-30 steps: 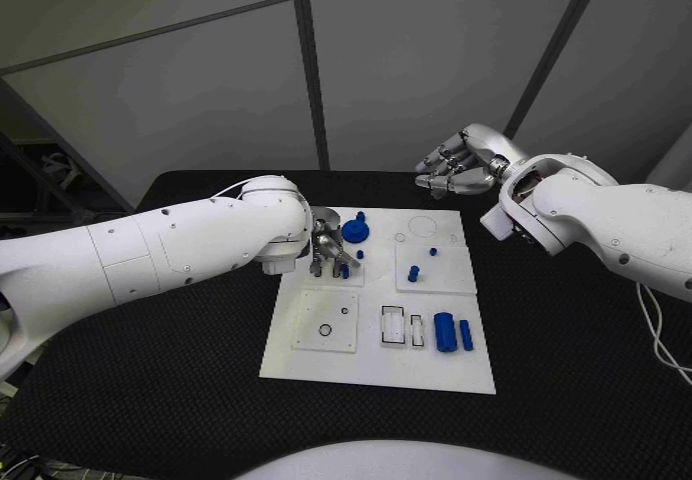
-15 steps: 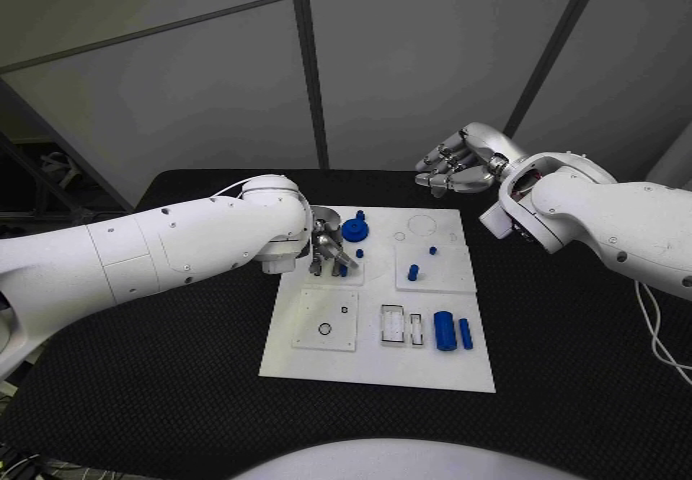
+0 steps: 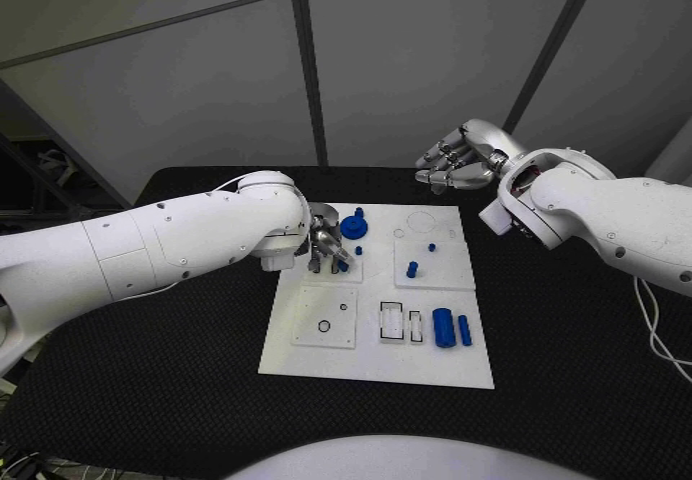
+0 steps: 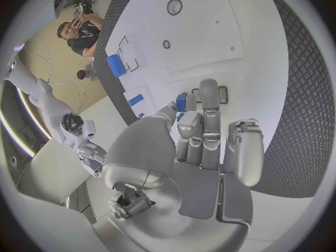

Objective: Assemble the parts on the task board

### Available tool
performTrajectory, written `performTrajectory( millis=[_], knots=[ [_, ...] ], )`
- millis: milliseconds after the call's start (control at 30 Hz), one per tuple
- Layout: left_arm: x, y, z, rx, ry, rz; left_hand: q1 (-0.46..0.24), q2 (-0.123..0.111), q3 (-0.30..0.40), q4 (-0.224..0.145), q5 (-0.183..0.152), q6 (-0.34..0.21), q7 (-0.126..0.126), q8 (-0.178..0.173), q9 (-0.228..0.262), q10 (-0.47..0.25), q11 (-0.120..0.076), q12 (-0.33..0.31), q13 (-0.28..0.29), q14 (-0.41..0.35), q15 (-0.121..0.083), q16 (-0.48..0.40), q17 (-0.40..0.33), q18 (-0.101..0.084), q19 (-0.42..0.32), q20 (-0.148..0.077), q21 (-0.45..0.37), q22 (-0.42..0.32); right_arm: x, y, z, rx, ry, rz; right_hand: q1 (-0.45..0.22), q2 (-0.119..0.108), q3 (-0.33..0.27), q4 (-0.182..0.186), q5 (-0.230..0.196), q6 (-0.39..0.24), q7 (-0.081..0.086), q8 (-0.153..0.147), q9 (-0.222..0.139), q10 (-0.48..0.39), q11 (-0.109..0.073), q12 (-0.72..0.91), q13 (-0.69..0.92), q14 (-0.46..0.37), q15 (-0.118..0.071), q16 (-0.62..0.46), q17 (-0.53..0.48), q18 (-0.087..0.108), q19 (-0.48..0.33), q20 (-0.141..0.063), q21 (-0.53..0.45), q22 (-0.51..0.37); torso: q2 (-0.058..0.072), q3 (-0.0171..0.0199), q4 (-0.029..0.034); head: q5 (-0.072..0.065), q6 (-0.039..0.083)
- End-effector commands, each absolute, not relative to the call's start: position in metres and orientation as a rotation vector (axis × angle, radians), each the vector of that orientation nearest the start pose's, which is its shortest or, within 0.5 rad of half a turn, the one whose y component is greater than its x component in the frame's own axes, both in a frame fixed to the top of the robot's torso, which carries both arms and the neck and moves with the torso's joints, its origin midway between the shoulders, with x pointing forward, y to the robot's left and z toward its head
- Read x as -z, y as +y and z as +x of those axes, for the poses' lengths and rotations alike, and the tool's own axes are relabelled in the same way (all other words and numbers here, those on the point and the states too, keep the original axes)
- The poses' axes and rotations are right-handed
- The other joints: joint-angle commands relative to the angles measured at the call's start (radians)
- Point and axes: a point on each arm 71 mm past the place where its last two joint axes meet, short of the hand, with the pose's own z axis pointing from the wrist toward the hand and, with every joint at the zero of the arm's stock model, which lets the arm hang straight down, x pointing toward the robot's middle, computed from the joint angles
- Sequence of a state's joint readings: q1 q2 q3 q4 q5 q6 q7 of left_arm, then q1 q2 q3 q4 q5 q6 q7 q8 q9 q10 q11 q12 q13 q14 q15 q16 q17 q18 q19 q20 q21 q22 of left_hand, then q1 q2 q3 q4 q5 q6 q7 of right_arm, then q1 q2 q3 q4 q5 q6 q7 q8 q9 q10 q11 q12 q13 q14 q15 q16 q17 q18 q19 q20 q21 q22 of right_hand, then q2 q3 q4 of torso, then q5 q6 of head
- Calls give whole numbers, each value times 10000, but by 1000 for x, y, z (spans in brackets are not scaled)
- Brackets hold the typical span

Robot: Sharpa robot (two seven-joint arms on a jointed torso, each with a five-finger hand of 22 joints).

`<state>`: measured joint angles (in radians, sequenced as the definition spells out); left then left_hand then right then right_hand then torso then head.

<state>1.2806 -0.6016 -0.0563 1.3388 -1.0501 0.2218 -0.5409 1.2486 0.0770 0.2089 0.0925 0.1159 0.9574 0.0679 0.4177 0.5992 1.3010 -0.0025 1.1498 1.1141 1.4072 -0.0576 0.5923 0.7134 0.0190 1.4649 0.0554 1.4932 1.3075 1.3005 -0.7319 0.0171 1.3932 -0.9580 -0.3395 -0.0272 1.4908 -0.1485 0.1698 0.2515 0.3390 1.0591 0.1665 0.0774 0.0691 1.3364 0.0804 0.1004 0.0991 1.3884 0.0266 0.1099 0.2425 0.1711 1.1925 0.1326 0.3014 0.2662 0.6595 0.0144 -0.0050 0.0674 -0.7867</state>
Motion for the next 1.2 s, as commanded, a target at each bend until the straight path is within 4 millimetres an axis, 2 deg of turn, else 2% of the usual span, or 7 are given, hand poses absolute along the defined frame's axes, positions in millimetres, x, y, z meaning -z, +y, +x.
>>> performTrajectory(
  millis=[33, 133, 167, 233, 733, 1033, 1200],
  knots=[
    [208, 148, 511, 4727, 23842, -1560, -491, -423, 2494, -1170, 29, -77, 35, 122, 301, 98, -89, -63, -4, 29, -5, -117, 65, 115, 210, -44, 31, 1440, 121, -186, 534, -9327, 15974, 2740, -75, -3, -11, -31, 63, -58, -42, 26, 0, -41, 20, 2, 9, -24, 12, 7, 15, 102, 41, -12, -9, -7, -8, -4, 4, 10, -8],
    [207, 151, 511, 4919, 23774, -1967, -1041, -775, 3765, -1415, -6, -143, 17, 285, 662, 170, -44, -46, 30, 52, -1, -168, 122, 116, 208, -28, 21, 1448, 121, -186, 534, -9301, 15980, 2754, -62, 0, -5, -39, 67, -60, -41, 26, 0, -48, 21, 0, 13, -32, 13, 2, 22, 101, 37, -13, -13, -9, -8, -8, 15, 12, -10],
    [207, 154, 511, 4992, 23687, -2169, -1478, -952, 4528, -1515, -41, -182, 42, 426, 946, 221, -45, -29, 54, 74, 12, -199, 167, 117, 210, -28, 16, 1458, 121, -187, 535, -9285, 15982, 2762, -62, 0, -5, -39, 67, -60, -41, 26, 0, -48, 21, 0, 13, -32, 13, 2, 22, 101, 37, -13, -13, -9, -10, -5, 19, 20, -17],
    [206, 156, 511, 5054, 23568, -2375, -1609, -988, 4807, -1595, -37, -215, -3, 489, 1085, 237, -44, -25, 63, 83, -12, -216, 189, 116, 211, -18, 13, 1463, 121, -188, 535, -9268, 15982, 2772, -62, 0, -5, -39, 67, -60, -41, 26, 0, -48, 21, 0, 13, -32, 13, 2, 22, 101, 37, -13, -13, -9, -13, -2, 24, 32, -23],
    [198, 180, 501, 5017, 22033, -3262, -1823, -1019, 5272, -1752, -57, -269, -16, 621, 1375, 372, -43, 161, 256, 103, -31, -248, 243, 116, 215, -26, 5, 1474, 122, -194, 536, -9152, 15948, 2836, -62, 0, -5, -39, 67, -60, -41, 26, 0, -48, 21, 0, 13, -32, 13, 2, 22, 101, 37, -13, -13, -9, -7, 23, 21, 107, -49],
    [204, 181, 497, 4740, 21289, -3193, -1873, -1038, 5406, -1809, -59, -264, -23, 666, 1465, 501, -51, 371, 467, 111, -37, -256, 263, 108, 239, -31, 24, 1508, 122, -194, 536, -9154, 15952, 2833, -65, 2, -3, -37, 69, -67, -36, 24, -1, -57, 27, -3, 19, -43, 17, -4, 30, 99, 30, -10, -20, -12, 1, 4, -21, 138, -47],
    [208, 178, 496, 4706, 21248, -3090, -1886, -1044, 5441, -1826, -60, -267, -24, 675, 1488, 516, -53, 398, 493, 111, -38, -263, 265, 108, 242, -33, 25, 1511, 122, -194, 535, -9165, 15958, 2824, -65, 2, -3, -37, 69, -67, -36, 24, -1, -57, 27, -3, 19, -43, 17, -4, 30, 99, 30, -10, -20, -12, 5, -2, -18, 131, -48]
  ],
)
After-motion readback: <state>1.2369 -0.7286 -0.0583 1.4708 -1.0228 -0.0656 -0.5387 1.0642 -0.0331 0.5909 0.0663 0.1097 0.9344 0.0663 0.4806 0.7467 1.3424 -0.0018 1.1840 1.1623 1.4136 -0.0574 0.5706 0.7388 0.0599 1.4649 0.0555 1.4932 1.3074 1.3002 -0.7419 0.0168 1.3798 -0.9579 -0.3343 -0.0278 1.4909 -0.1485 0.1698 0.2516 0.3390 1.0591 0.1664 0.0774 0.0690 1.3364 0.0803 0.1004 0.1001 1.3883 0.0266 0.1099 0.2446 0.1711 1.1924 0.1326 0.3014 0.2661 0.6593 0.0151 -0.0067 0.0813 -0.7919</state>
